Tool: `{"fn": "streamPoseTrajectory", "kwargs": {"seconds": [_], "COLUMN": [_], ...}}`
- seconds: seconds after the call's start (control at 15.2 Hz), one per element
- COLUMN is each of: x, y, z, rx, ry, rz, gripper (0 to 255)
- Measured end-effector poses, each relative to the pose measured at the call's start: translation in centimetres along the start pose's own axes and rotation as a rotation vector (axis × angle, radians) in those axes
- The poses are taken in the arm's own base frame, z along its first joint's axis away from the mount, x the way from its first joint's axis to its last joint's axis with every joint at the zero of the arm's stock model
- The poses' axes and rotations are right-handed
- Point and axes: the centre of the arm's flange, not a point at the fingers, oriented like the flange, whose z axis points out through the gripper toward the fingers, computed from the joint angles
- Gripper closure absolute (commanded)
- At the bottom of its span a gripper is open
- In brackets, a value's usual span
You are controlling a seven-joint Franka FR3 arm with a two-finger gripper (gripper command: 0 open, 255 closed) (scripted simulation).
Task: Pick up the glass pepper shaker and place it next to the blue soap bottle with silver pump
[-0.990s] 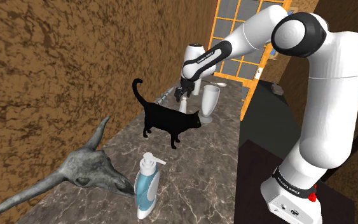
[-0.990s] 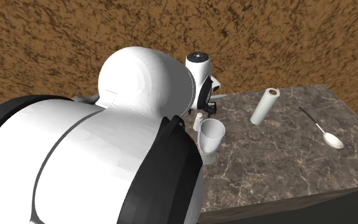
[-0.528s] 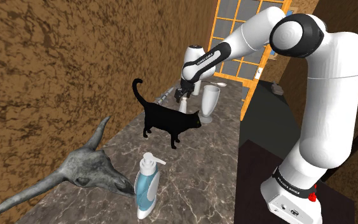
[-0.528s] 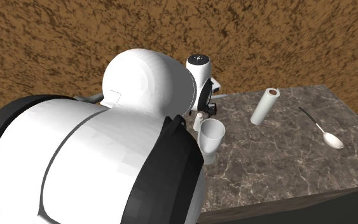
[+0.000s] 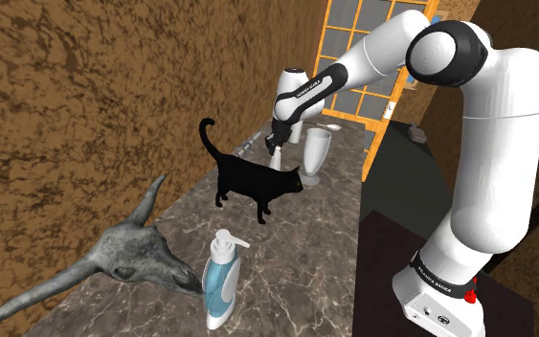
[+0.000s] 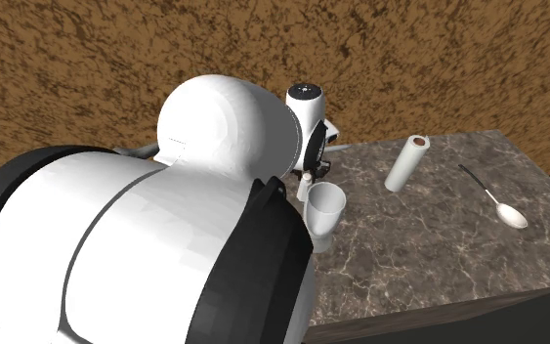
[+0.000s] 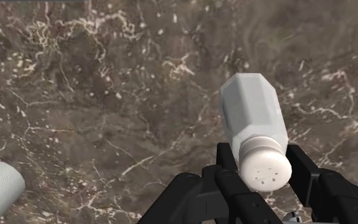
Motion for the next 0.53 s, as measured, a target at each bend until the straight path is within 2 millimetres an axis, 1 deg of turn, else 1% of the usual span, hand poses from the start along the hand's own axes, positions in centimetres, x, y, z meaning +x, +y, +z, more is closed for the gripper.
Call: {"fn": "streamPoseTrajectory", "kwargs": {"seconds": [0.26, 0.53], "x": [0.0, 0.2], "y": [0.1, 0.2], "z": [-0.2, -2.1], "rx": [0.0, 0.0], "ry": [0.0, 0.0], "rz": [0.0, 0.0], "gripper": [255, 255]}}
